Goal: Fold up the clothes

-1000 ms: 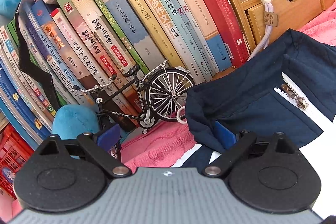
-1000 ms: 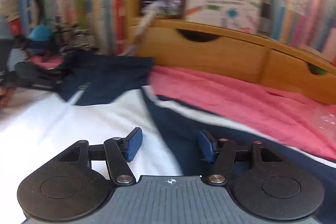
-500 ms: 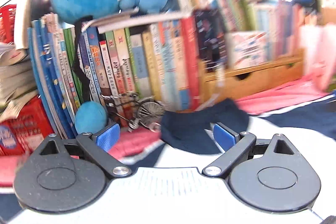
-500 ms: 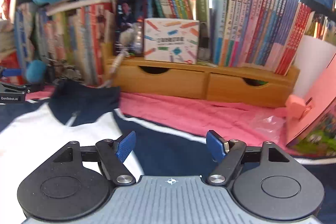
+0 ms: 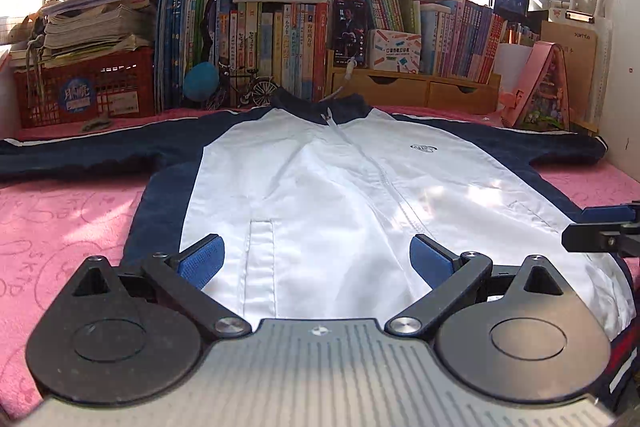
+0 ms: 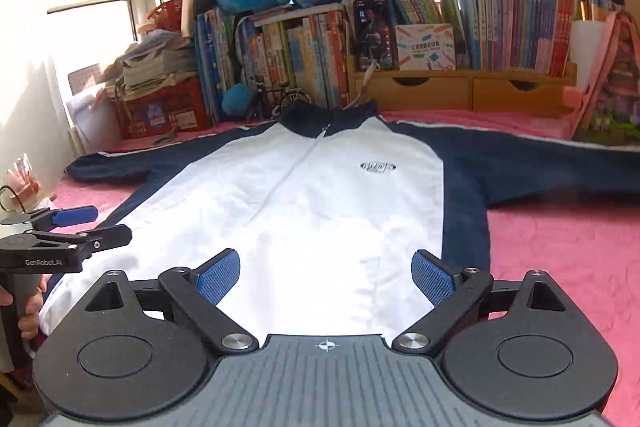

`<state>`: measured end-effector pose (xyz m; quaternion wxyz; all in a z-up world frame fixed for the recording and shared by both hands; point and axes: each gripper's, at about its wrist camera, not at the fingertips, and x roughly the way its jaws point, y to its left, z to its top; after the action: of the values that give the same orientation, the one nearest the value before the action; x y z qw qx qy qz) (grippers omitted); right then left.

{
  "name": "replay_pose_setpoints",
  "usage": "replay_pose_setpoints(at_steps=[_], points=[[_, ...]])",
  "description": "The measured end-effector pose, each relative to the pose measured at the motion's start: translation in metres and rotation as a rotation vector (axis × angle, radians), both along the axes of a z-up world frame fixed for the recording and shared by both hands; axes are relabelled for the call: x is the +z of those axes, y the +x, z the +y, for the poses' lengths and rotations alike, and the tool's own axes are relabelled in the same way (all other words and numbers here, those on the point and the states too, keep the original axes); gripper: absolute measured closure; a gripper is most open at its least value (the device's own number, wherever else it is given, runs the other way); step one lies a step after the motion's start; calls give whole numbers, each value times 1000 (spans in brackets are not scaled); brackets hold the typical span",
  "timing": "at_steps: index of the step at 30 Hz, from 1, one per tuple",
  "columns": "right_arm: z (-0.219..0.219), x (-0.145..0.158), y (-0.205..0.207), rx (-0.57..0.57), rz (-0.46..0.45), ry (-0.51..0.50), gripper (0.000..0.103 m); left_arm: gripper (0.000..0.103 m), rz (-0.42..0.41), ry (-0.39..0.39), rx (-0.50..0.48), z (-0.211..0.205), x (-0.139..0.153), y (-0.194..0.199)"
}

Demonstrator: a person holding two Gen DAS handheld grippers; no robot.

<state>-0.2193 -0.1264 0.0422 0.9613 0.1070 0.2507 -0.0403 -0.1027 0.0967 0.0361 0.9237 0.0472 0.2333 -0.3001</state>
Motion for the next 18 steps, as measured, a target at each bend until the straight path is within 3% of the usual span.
replay_pose_setpoints(at_steps=[5, 8, 12, 18], points=[[70, -33, -8, 27, -83, -144, 10, 3, 42, 53, 39, -1, -18, 13], [86, -43, -3, 23, -121, -248, 10, 2, -1, 121, 68, -1, -20, 16], [60, -54, 0, -122, -115, -339, 9, 0, 32, 83, 110, 11, -25, 24], [-3, -66, -9, -386, -91, -449, 3, 0, -10, 110, 97, 19, -25, 24]])
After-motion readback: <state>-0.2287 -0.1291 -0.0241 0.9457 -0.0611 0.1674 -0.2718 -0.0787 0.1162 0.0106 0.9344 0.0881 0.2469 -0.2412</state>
